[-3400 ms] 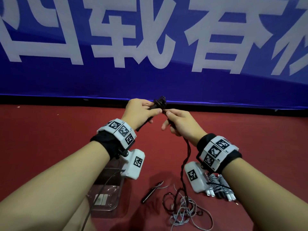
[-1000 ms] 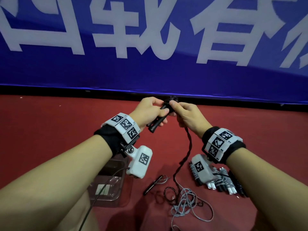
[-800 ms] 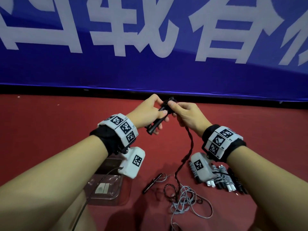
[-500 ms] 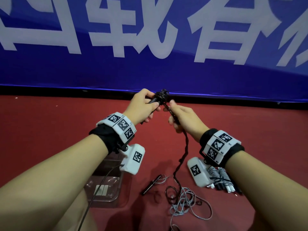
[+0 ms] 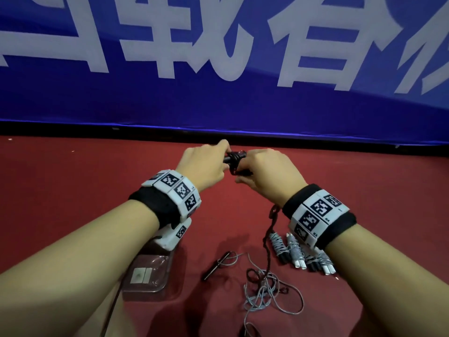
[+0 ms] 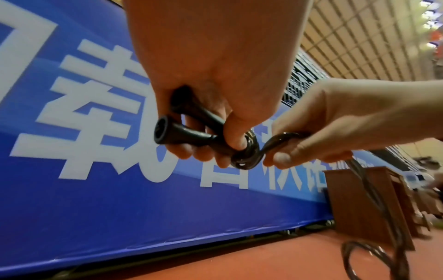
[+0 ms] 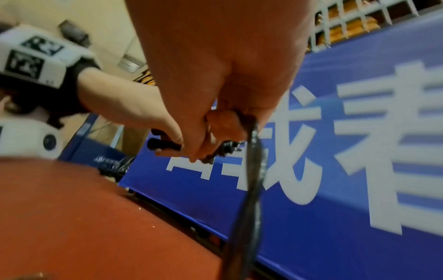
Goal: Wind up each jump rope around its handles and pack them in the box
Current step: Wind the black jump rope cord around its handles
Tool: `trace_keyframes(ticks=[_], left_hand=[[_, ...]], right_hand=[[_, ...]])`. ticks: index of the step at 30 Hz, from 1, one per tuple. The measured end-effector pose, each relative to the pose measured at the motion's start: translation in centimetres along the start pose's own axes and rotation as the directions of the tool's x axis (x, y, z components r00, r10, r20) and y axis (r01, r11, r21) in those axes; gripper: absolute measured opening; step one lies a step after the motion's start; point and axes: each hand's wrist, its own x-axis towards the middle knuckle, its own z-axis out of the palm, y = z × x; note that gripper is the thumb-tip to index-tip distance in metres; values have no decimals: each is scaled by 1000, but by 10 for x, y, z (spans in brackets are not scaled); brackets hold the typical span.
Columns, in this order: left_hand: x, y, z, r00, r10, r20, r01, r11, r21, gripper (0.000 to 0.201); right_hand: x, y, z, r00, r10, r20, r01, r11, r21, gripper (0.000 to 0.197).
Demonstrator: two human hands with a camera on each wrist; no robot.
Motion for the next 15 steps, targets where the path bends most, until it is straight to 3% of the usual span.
trace_keyframes(ticks=[3,7,9,12,15], left_hand=[[-3,8,2,994,85,66,-89,993,73,32],[-3,10,-4,956,214,202,-230,971,58,33],[-2,6,-4,925,244,290,-245,969,-34,31],[0,0,-6,901,280,332,-227,955,-189,20],[-2,-3,-15,881,333,337,-149,871,-469,27]], right_hand=[[-1,-7,-5,995,-4,-101,10,998,60,20],[5,11,-6,993,-48,112,17,965,260,18],[5,25,-6,986,-59,155,-12,906,424,22],[4,37,-3,990,30,139,-113,753,648,26],[5,40,-2,983,115,142,-182,665,725,25]])
